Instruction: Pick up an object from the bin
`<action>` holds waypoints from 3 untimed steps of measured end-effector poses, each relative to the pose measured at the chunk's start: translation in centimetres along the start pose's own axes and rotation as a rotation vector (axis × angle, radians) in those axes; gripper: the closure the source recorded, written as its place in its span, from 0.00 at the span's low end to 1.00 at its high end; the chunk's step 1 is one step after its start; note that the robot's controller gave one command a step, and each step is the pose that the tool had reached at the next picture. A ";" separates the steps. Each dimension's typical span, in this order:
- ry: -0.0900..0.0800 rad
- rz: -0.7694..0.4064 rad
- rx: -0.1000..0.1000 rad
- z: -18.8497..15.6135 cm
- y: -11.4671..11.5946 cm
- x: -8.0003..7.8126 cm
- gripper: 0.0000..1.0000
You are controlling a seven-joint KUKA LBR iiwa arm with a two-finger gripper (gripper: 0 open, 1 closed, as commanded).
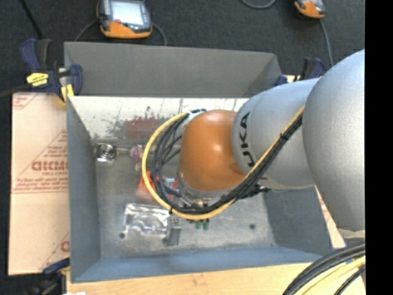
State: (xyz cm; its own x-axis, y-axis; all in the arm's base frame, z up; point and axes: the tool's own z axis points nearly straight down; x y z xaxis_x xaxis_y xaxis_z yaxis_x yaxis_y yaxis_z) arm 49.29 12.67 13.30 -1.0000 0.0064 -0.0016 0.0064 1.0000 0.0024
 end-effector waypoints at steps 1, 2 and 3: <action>0.004 0.153 0.001 6.4 1.8 -7.4 0.00; -0.003 0.154 -0.002 6.0 1.8 -7.6 1.00; -0.001 0.213 -0.002 5.9 2.2 -11.2 1.00</action>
Offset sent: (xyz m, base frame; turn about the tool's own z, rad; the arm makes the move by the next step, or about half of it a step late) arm 0.0746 0.0173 -0.0630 0.1566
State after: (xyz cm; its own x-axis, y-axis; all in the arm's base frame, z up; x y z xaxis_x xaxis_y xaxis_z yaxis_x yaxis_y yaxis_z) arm 60.50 14.79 7.40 -0.9760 0.2176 -0.0015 0.2176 0.9760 0.0045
